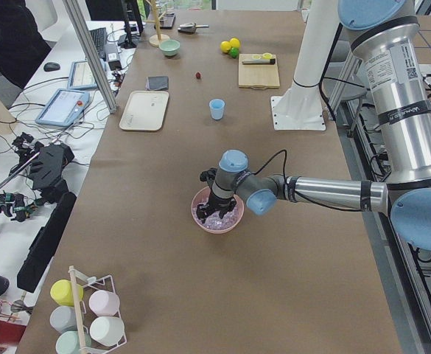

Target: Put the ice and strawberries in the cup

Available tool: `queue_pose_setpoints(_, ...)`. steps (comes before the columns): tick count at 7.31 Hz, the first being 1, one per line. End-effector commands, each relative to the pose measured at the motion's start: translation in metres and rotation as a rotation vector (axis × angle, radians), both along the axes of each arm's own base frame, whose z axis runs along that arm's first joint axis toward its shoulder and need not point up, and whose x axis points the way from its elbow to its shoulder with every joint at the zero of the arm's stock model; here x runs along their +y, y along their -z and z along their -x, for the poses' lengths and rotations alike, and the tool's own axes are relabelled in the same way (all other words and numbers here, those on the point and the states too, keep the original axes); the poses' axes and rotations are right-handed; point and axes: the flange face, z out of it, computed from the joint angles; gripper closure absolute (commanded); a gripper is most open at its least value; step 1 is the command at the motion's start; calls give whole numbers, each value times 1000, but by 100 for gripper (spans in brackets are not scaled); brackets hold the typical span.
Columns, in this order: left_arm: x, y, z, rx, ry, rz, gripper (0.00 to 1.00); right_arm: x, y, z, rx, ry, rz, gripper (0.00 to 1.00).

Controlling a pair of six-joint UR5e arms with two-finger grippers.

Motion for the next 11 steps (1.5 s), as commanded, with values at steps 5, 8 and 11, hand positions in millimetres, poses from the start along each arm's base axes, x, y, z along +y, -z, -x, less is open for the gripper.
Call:
queue_pose_setpoints(5,5,-2,-1,3,-12,8,29,0,-1,0,-3,-1,3,0)
queue_pose_setpoints(8,13,-5,-19,6,-35,32,29,-2,-1,0,-6,-3,4,0)
queue_pose_setpoints(11,13,-6,-18,3,-32,35,57,1,-1,2,-31,-12,2,0)
